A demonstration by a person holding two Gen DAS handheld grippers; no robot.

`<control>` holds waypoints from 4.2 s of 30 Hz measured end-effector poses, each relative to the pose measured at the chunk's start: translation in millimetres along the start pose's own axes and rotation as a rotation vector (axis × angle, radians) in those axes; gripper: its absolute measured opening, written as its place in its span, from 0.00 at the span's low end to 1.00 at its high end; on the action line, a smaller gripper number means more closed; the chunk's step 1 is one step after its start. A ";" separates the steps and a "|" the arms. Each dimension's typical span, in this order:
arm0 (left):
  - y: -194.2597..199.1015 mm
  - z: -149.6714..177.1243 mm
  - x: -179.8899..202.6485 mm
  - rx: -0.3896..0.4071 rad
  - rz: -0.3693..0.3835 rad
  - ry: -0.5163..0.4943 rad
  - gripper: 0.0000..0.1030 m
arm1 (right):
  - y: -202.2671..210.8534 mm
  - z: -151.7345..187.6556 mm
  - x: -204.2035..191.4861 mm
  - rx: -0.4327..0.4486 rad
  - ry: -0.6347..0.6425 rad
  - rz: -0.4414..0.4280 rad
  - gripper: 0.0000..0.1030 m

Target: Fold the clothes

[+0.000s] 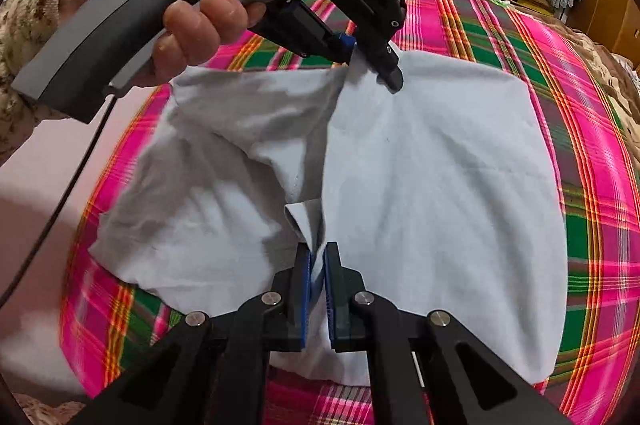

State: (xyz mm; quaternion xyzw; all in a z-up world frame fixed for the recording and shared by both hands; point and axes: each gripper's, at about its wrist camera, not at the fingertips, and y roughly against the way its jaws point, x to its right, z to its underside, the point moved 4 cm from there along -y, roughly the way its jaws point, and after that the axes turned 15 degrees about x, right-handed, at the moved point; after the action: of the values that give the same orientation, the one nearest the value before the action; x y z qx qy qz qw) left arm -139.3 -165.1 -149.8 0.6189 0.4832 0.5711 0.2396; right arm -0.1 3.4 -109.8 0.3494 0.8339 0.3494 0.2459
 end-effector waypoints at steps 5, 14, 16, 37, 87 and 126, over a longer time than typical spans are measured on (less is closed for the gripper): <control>-3.2 -1.5 -8.6 -0.020 0.019 0.039 0.18 | 1.1 4.9 -1.0 -0.011 0.049 -0.029 0.14; 29.5 -8.5 -22.3 0.032 -0.071 0.097 0.36 | 39.0 1.9 25.1 0.066 0.011 -0.077 0.15; 38.6 -9.0 -22.4 0.054 -0.099 0.084 0.36 | 46.1 1.3 32.6 0.081 -0.016 -0.088 0.15; 15.0 18.1 -3.7 0.049 -0.028 0.138 0.37 | 73.3 18.7 91.9 0.089 -0.156 -0.011 0.21; -90.3 -14.9 181.4 -0.243 -0.527 -0.398 0.11 | 105.4 22.9 107.2 0.172 -0.120 -0.093 0.08; -40.0 -25.8 267.0 -0.082 -0.064 -0.347 0.08 | 199.9 4.3 175.3 0.269 -0.150 0.101 0.07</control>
State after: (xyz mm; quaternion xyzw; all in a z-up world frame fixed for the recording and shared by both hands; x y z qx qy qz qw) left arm -208.3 77.8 -50.9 0.6822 0.4302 0.4670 0.3625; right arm -26.5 239.7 9.3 0.4460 0.8337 0.2195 0.2407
